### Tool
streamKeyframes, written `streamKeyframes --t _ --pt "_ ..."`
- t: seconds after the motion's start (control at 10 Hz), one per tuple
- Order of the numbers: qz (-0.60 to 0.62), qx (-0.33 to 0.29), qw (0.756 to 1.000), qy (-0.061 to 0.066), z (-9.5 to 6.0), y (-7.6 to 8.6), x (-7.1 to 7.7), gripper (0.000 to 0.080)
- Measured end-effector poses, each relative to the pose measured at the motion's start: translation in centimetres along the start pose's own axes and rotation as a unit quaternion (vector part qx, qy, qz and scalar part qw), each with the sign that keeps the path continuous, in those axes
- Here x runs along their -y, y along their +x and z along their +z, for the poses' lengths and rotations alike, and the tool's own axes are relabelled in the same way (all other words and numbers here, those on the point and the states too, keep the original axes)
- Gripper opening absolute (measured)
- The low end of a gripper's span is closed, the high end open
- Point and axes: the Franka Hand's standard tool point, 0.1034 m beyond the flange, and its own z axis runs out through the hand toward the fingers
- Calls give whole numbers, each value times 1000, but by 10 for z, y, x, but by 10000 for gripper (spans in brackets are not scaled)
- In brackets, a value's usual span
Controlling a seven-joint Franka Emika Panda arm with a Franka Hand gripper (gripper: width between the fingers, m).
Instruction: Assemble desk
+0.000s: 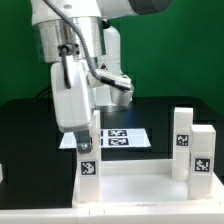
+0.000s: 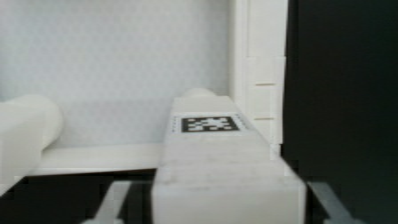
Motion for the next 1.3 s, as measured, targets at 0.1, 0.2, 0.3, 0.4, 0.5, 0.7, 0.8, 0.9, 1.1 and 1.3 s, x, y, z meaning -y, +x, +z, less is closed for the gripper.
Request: streamKeyframes --t 0.1,0.2,0.3,0.4,0.5,0.7,0.8,0.9,1.1,1.3 --pt "22 -1 1000 -7 1 -2 -1 285" --pt "61 1 998 -5 1 -4 -1 285" --pt "113 0 994 -4 1 -3 0 285" --pt "129 0 992 -2 1 -2 0 285" --pt "180 0 984 3 2 -2 0 288" --pt "182 -1 983 3 2 -2 0 296" --pt "182 -1 983 2 2 -2 0 385" --pt "181 -1 983 2 3 -3 -1 526" --pt "154 -4 988 17 4 -3 0 610" --pt "135 -2 991 15 5 -2 -1 647"
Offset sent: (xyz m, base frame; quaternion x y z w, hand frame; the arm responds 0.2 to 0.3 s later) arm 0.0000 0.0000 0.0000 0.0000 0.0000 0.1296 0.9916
